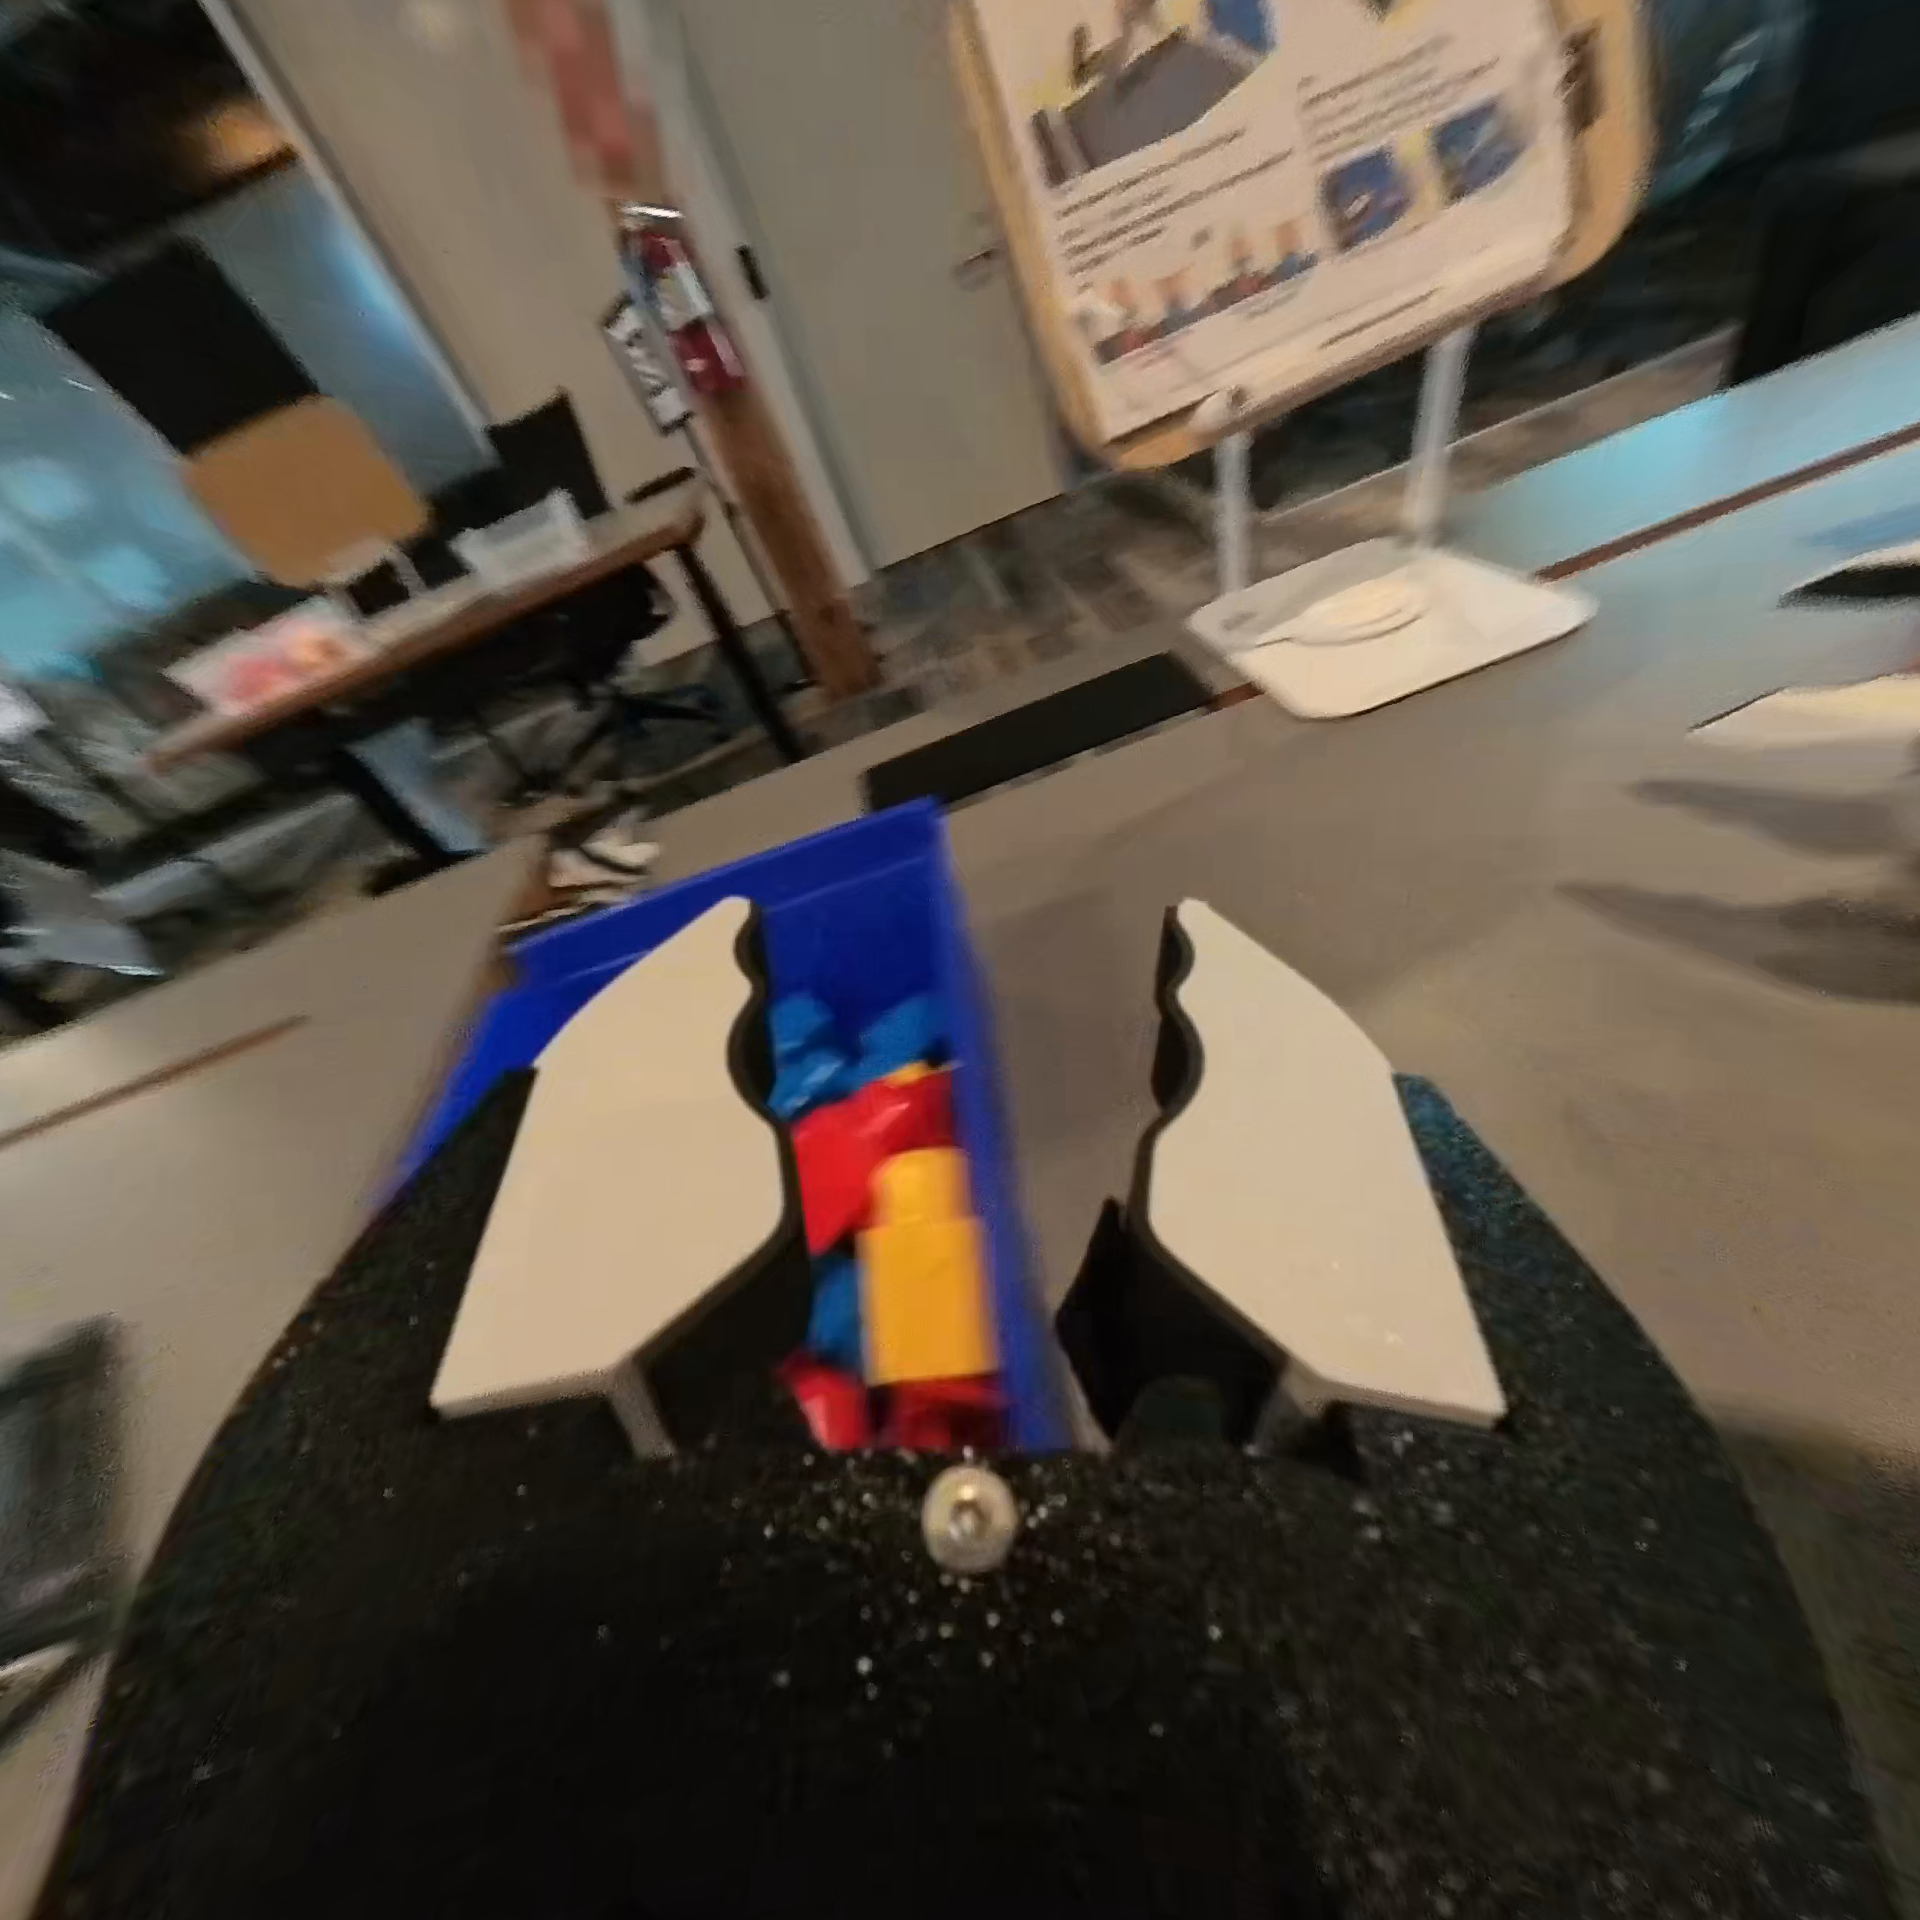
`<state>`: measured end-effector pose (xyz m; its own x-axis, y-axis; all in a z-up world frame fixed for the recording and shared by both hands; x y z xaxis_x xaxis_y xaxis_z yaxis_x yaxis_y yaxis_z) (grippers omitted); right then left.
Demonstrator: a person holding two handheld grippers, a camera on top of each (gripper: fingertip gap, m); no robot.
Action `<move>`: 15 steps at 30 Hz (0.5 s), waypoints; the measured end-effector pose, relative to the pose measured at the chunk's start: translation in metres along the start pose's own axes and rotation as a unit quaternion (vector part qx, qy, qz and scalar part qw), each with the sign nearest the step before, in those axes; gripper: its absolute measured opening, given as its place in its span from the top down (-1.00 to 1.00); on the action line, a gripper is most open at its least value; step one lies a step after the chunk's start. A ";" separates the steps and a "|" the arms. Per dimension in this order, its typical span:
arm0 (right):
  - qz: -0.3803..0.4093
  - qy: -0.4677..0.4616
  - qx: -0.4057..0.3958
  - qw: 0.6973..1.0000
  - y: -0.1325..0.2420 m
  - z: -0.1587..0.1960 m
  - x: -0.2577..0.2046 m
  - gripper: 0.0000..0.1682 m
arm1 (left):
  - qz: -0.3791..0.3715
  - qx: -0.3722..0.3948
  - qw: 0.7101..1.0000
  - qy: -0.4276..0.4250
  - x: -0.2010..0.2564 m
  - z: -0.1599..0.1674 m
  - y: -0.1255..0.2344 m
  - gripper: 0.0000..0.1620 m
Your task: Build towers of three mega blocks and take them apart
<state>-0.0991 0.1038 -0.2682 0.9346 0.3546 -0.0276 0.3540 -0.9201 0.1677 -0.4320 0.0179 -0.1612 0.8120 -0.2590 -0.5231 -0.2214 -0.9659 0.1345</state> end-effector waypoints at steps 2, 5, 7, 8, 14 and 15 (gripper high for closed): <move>-0.003 0.006 0.014 1.000 0.002 -0.002 -0.004 0.18 | -0.024 -0.038 0.999 -0.029 -0.027 0.014 0.000 0.18; -0.016 0.009 0.020 1.000 0.006 -0.004 -0.011 0.25 | 0.017 -0.078 0.996 -0.041 -0.048 0.033 -0.014 0.32; -0.022 0.005 0.021 1.000 0.008 -0.005 -0.014 0.25 | 0.067 -0.128 0.988 -0.060 -0.054 0.050 -0.028 0.35; -0.027 0.005 0.018 0.999 0.008 -0.005 -0.016 0.27 | 0.095 -0.150 0.981 -0.075 -0.055 0.059 -0.035 0.34; -0.028 0.005 0.027 0.999 0.011 -0.008 -0.018 0.24 | 0.211 -0.220 0.939 -0.156 -0.058 0.094 -0.064 0.33; -0.028 -0.001 0.024 0.999 0.011 -0.008 -0.018 0.20 | 0.227 -0.223 0.935 -0.153 -0.058 0.095 -0.067 0.32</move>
<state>-0.1121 0.0884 -0.2575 0.9130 0.4062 -0.0379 0.4078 -0.9054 0.1183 -0.5155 0.0983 -0.2203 0.4808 -0.6952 -0.5344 -0.2025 -0.6810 0.7037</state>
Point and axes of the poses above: each gripper's, where its closed fingertips meet, y back along the fingers, z out of its underside, x = y × z across the jaws, the point moved 6 cm from there along y, back along the fingers, and after that the axes turned 11 degrees about -y, right-handed, at the moved point
